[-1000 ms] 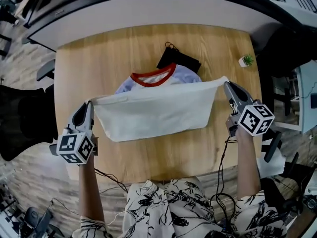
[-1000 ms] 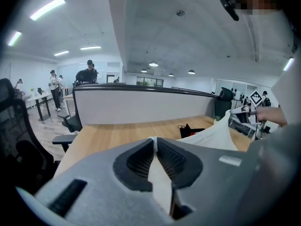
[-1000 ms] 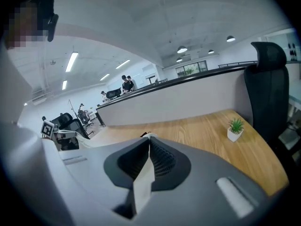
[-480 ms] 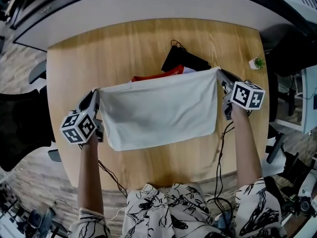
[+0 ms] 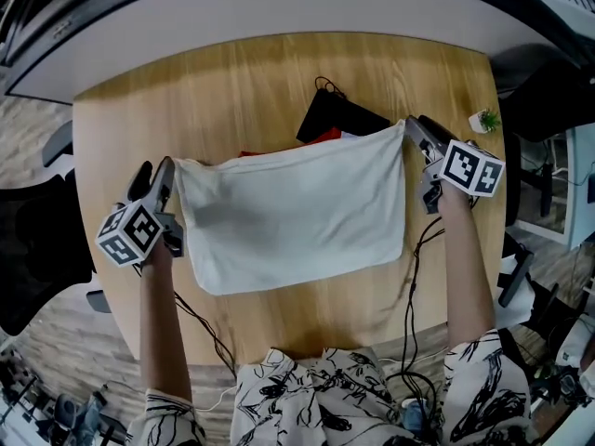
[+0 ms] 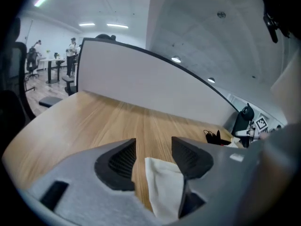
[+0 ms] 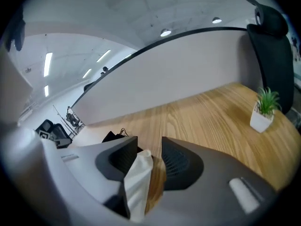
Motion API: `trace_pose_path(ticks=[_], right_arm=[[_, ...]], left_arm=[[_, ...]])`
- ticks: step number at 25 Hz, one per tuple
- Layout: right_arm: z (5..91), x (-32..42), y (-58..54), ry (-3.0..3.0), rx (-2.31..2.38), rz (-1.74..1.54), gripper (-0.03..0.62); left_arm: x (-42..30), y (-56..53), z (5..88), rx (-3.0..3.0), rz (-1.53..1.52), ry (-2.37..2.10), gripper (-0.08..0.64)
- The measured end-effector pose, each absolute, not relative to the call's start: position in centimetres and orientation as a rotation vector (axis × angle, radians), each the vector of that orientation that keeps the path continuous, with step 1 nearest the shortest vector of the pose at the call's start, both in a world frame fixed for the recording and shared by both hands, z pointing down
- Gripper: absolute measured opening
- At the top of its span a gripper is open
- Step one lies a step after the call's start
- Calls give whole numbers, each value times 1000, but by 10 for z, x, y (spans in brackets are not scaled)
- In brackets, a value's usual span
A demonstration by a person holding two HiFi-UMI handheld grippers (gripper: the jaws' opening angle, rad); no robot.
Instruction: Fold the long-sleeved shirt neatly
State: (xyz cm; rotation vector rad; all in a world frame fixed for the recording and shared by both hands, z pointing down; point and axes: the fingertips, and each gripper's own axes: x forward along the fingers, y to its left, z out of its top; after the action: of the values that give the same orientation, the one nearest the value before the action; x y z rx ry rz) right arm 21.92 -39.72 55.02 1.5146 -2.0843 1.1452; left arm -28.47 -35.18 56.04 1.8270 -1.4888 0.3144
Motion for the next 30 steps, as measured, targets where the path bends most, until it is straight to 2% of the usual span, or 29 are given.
trace_pose_path(ticks=[3,8,13,15,17,18,20,25,27,28,30], right_arm=[[530,200,-409,-2166,1356,887,245],[516,123,-372,-2267,719,208,235],[552,68,-342,-2182,341,-39,241],[560,60,-345,-2139,301,-90,207],[567,61,-348,-2105,269,-103,107],[571,63,-348,-2089,250,-102,87],[579,69,-348,-2062,217,-109,28],[582,75,-366,-2095,333,-35,25],[585,77,-374,-2094,409,31,44],[589,79,-376,-2090,438,68,61],[593,86,-380,-2094,508,149,96]], left_arm=[[-262,-355,535,2022,439,-1429,255],[-191,-321,528,2541,963,-1098,259],[-149,-313,571,2667,1193,-742,250],[-145,-316,589,2658,1301,-673,213],[-144,-317,601,2633,1352,-614,139],[-145,-317,604,2624,1360,-593,112],[-148,-319,606,2625,1365,-589,15],[-153,-340,602,2557,1250,-722,18],[-154,-348,606,2505,1226,-780,25],[-156,-351,609,2478,1216,-805,43],[-162,-356,614,2427,1183,-863,164]])
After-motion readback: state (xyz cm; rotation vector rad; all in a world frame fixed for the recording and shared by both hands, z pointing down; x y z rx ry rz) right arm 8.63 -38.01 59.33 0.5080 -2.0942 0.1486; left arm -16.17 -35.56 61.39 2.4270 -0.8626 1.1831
